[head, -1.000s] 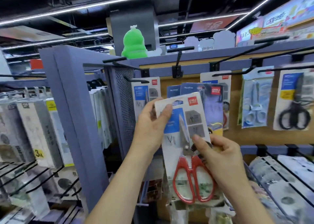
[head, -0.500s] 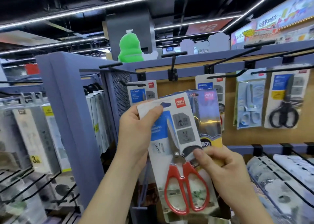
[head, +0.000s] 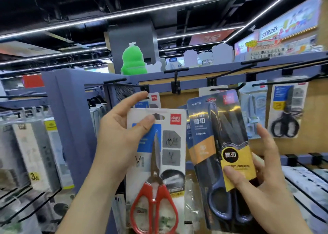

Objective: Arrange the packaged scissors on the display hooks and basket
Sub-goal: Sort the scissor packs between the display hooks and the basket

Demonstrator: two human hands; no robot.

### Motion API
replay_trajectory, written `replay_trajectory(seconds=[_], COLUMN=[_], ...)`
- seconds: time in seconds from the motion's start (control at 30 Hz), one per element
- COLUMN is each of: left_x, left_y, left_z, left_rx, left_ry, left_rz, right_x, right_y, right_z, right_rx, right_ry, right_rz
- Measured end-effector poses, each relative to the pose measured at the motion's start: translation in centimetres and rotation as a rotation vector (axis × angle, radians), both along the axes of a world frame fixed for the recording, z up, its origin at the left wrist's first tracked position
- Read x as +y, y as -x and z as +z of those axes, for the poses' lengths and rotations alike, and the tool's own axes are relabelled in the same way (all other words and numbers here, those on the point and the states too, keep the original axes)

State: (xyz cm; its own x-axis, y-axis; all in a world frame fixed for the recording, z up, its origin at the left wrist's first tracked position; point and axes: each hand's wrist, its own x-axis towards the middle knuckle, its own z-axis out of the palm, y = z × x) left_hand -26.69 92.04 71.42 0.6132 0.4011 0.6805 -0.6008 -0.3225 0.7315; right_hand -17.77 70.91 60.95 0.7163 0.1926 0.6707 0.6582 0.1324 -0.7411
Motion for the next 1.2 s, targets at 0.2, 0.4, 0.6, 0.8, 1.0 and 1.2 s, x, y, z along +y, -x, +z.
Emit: replay_trajectory(seconds=[0.2,0.4,0.6,0.8,1.0,1.2], left_x=[0.5,1.9,2.4,2.3,2.9,2.7], left_y=[0.8,0.3,-1.6,-2.4,-2.8,-4.0], left_z=[1.0,0.6,1.5,2.1,2.3,2.7], left_rx=[-0.142,-0.172,-0.111,-0.133,-0.121,-0.016], left_ry=[0.063,0.033,-0.013,-0.008,0.058,-0.04], left_rz=[0.151,0.461,0.531,0.611,0.622,0.816], right_x=[0.8,4.3,6.8,7.5,8.2,9.9], right_y=[0.4,0.4,-1.8,-2.9,-4.3,-5.1], right_z=[-0.2,0.5,0.8,1.9,3.1,3.1], right_rx=[-0.193,-0.098,-0.024,-0.045,-0.074,0.005], right_ry=[0.212,0.301,0.39,0.421,0.448,0.417], right_rz=[-0.062,0.048,0.038,0.076,0.089,0.196])
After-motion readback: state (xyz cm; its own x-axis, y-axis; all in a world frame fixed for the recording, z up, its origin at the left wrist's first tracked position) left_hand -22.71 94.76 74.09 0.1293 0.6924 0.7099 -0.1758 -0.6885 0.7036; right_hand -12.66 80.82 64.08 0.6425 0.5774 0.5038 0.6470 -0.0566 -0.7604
